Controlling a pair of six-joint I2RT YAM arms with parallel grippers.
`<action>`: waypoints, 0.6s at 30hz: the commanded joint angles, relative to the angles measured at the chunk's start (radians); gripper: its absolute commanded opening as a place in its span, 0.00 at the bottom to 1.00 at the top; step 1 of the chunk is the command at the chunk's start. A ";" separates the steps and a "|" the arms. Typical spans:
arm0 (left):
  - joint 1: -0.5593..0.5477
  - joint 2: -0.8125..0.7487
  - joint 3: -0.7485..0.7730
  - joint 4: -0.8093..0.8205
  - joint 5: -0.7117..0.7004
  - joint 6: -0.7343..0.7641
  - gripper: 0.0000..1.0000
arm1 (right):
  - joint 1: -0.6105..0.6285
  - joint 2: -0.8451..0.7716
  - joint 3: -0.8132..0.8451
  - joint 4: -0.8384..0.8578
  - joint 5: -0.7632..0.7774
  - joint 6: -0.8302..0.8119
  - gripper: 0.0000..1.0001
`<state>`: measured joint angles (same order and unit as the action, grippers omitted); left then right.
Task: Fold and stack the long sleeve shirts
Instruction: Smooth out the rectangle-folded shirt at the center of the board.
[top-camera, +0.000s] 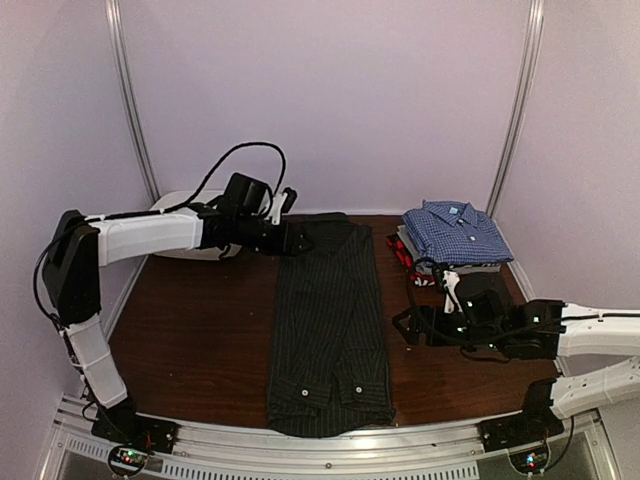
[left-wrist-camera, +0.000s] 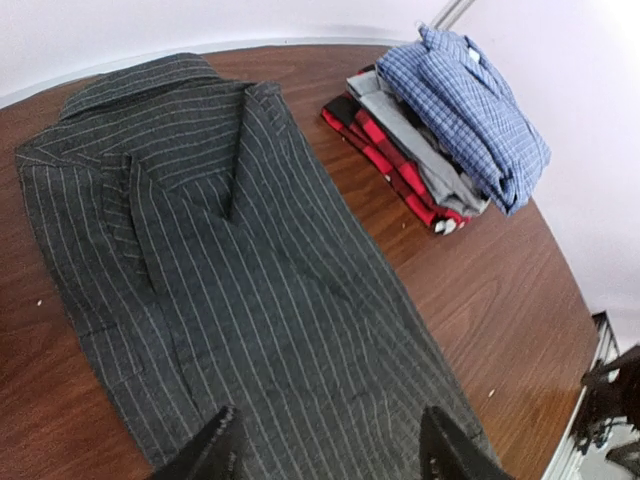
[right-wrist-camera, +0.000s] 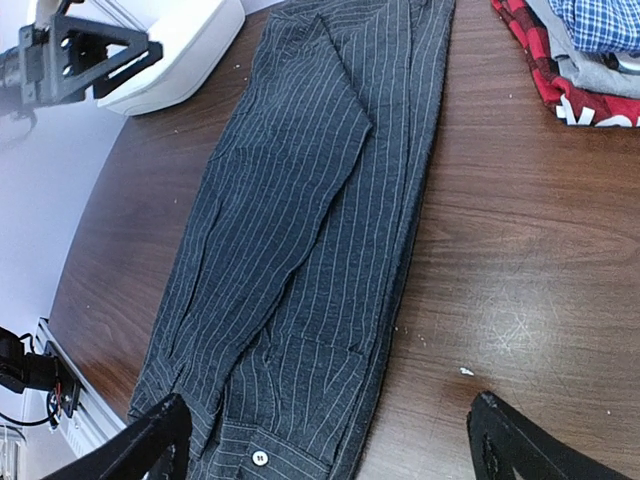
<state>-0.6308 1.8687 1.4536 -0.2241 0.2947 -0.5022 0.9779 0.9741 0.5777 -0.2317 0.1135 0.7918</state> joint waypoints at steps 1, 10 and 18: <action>-0.029 -0.165 -0.188 0.007 -0.142 -0.016 0.71 | -0.007 -0.035 -0.042 0.029 -0.011 0.034 0.97; -0.173 -0.441 -0.496 -0.128 -0.369 -0.128 0.74 | -0.006 -0.043 -0.093 0.012 -0.107 0.072 0.97; -0.172 -0.723 -0.714 -0.285 -0.562 -0.336 0.98 | 0.000 -0.036 -0.175 0.057 -0.201 0.128 0.92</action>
<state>-0.8074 1.2629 0.7906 -0.4213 -0.1165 -0.7059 0.9756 0.9390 0.4316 -0.2119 -0.0269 0.8818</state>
